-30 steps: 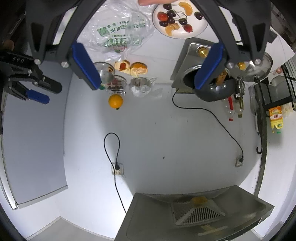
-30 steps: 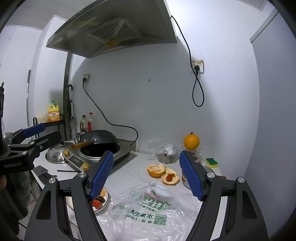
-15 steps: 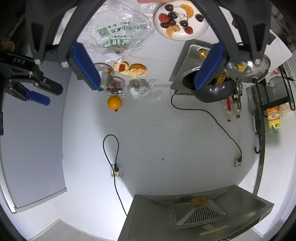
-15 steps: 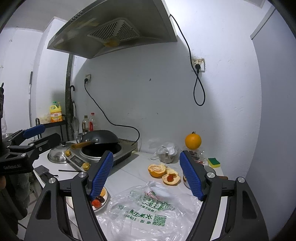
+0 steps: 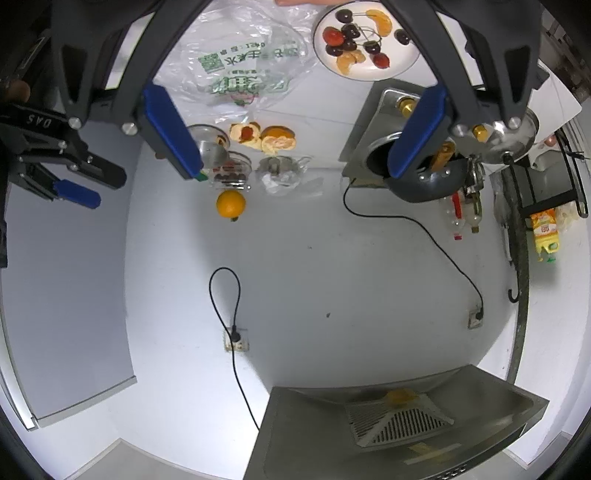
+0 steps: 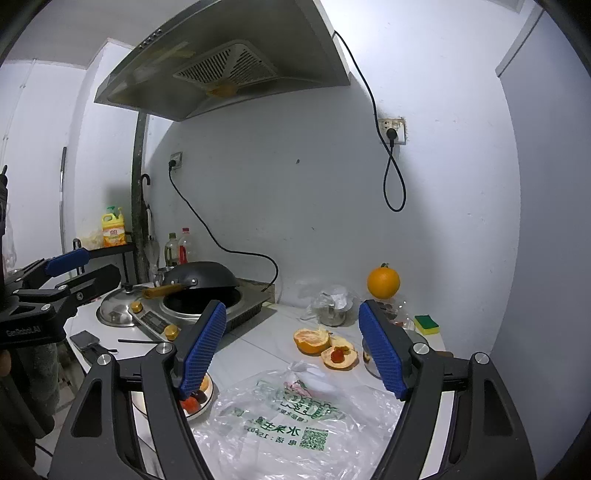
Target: Organize fruits
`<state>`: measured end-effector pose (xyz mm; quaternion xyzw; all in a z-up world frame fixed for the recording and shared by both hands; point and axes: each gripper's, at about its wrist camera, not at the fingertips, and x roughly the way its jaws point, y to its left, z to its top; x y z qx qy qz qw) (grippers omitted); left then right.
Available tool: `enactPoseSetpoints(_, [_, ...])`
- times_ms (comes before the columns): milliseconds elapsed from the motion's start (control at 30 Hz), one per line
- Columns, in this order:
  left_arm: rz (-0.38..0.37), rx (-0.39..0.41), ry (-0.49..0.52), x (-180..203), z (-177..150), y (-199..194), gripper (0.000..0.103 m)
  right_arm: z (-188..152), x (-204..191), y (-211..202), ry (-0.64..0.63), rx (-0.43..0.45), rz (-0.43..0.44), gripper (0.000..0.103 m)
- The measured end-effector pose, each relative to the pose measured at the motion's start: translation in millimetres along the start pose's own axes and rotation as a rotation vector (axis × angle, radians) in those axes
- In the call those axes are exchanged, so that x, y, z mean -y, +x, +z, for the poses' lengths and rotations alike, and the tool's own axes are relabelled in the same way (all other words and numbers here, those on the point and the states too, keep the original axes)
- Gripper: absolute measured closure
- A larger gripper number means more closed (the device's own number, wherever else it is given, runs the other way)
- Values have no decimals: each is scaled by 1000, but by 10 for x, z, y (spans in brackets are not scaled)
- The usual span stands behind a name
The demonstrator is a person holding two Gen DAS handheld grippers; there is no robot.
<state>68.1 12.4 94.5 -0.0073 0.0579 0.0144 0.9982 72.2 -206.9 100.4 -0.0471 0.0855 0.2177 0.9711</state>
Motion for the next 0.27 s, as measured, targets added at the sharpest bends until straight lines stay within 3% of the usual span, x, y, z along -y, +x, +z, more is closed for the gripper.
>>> enactPoseSetpoints(267, [8,-3,-5,83,-16,70,0,-58,98,31,13,-11,8,26])
